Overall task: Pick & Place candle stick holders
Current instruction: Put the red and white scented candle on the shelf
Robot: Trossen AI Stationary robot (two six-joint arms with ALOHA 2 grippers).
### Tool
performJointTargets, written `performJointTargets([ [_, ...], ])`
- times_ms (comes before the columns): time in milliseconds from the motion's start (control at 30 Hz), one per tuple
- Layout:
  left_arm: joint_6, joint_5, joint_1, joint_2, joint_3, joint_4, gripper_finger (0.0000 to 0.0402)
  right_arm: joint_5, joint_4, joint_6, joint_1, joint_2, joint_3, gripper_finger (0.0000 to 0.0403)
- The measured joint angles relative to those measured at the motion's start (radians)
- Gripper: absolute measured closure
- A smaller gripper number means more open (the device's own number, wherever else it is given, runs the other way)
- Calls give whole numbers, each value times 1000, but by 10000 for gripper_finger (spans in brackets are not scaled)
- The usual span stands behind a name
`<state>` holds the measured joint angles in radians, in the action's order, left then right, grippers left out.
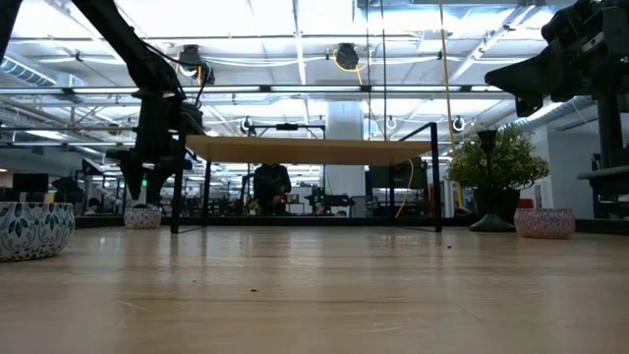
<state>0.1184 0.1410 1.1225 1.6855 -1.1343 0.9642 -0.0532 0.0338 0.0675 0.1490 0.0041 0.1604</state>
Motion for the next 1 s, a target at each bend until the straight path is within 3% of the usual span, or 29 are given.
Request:
performJointTargets([
  [133,11,-17,15,0,0,-13,201,0,0,0,0,0,0,403],
  [333,2,-123,35,0,0,-13,198,0,0,-1,0,0,0,403],
  [533,28,-92,35,-1,0,-35,201,0,0,-1,0,0,0,403],
  [833,0,-36,32,-1,0,-10,239,0,0,-1,0,0,0,403],
  [1000,61,-18,32,-1,0,-37,229,-1,0,-1,0,0,0,403],
])
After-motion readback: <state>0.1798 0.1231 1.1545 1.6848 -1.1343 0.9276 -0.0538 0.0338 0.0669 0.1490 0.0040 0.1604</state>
